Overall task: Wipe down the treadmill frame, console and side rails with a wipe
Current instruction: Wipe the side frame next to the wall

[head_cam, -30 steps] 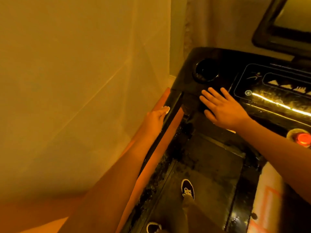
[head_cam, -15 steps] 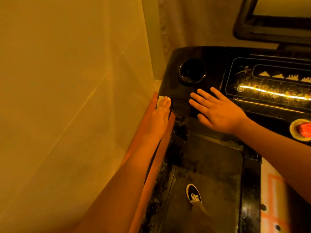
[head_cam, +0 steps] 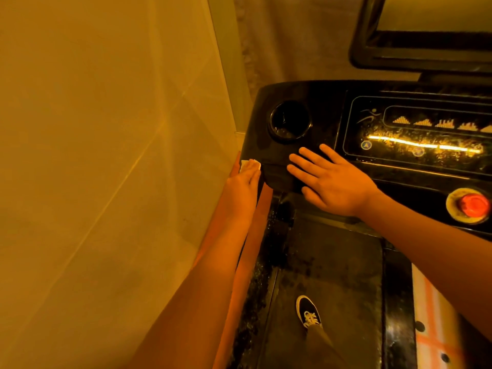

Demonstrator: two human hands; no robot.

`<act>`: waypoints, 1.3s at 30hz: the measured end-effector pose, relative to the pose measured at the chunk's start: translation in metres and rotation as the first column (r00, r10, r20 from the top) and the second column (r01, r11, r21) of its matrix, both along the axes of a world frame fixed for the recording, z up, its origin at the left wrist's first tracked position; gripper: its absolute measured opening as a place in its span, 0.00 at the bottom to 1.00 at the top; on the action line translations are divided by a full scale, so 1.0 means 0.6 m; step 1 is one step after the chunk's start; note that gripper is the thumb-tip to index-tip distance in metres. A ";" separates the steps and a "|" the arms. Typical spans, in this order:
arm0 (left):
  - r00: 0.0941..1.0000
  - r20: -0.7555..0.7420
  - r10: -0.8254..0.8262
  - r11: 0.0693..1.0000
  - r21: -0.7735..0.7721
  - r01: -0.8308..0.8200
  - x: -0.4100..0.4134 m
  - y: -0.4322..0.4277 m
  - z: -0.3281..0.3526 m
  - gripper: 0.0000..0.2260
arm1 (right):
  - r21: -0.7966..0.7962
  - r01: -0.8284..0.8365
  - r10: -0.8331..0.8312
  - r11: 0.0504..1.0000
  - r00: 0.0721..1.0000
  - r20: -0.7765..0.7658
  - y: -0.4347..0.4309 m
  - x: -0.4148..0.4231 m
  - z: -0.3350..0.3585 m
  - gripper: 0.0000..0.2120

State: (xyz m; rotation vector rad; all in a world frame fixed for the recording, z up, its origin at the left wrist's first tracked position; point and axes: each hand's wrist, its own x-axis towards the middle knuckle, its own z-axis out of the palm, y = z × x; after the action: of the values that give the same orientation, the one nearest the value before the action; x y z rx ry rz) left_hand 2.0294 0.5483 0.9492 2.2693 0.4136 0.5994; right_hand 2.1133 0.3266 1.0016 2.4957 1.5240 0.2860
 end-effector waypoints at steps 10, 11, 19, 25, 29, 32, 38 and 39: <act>0.998 0.027 0.048 0.997 0.067 -0.049 -0.018 -0.015 -0.020 0.13 | -0.009 0.010 -0.010 1.000 1.000 0.002 0.000 -0.001 0.000 0.28; 0.999 0.014 0.044 0.997 0.059 -0.044 -0.010 -0.013 -0.017 0.14 | -0.007 0.008 -0.008 1.000 1.000 0.003 0.000 -0.001 0.000 0.28; 0.998 -0.011 0.062 0.998 -0.006 -0.062 -0.035 -0.025 -0.002 0.14 | -0.008 0.013 -0.013 1.000 1.000 0.001 0.000 -0.002 0.000 0.28; 1.000 -0.013 -0.025 0.999 0.034 0.025 -0.088 -0.037 0.029 0.22 | -0.006 0.019 -0.019 1.000 1.000 -0.005 0.002 -0.005 0.003 0.28; 0.987 -0.131 0.090 0.990 -0.097 -0.103 -0.042 -0.030 0.012 0.13 | -0.012 0.018 -0.018 1.000 1.000 -0.006 0.003 -0.004 0.004 0.29; 0.987 -0.124 0.103 0.991 -0.069 -0.112 -0.065 -0.029 0.024 0.13 | -0.010 0.017 -0.017 1.000 1.000 -0.019 0.004 -0.004 0.005 0.29; 0.970 -0.212 -0.116 0.970 0.187 0.157 -0.155 -0.035 0.022 0.18 | -0.006 0.017 -0.017 1.000 1.000 -0.017 0.003 -0.005 0.008 0.29; 0.959 -0.249 -0.139 0.945 0.256 0.204 -0.153 -0.025 0.005 0.21 | -0.008 0.019 -0.019 1.000 1.000 -0.018 0.003 -0.006 0.007 0.29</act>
State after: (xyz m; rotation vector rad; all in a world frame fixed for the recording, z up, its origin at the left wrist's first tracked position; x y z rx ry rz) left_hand 1.9375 0.5331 0.9522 2.6253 0.2462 0.3230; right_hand 2.1100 0.3283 1.0058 2.5117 1.5047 0.2550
